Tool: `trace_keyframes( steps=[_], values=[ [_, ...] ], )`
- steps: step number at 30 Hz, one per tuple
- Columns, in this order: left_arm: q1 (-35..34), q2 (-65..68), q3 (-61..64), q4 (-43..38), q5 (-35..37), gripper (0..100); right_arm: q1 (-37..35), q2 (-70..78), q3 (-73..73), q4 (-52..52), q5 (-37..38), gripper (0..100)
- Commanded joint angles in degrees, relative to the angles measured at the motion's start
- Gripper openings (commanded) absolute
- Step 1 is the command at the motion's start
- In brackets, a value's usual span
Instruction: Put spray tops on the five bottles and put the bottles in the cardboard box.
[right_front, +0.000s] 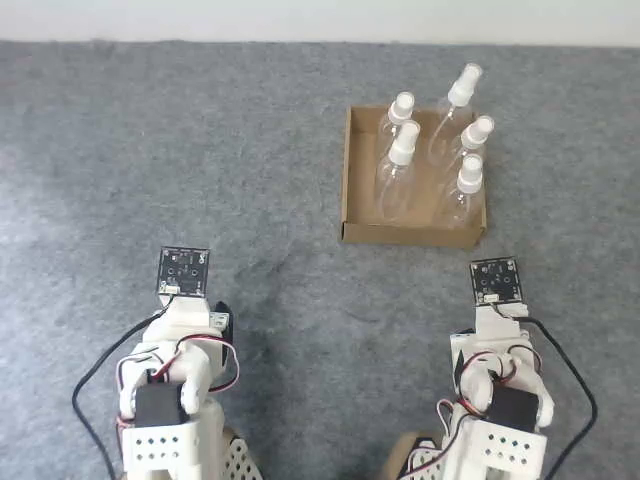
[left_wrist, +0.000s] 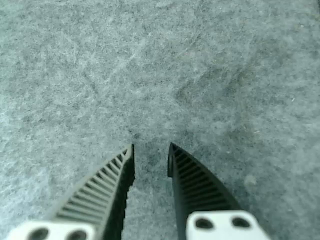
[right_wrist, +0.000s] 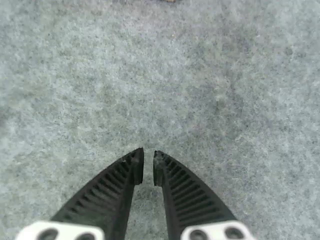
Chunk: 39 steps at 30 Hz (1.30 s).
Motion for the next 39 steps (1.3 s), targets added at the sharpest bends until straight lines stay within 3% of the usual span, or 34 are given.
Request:
trace_keyframes(
  steps=[1, 39],
  values=[
    [-0.1, -0.9, -0.6, 0.3, -0.3, 10, 0.6, 0.4, 1.4, 0.3, 1.0, 1.9],
    [-0.1, -0.9, -0.6, 0.3, -0.3, 10, 0.6, 0.4, 1.4, 0.3, 1.0, 1.9]
  ],
)
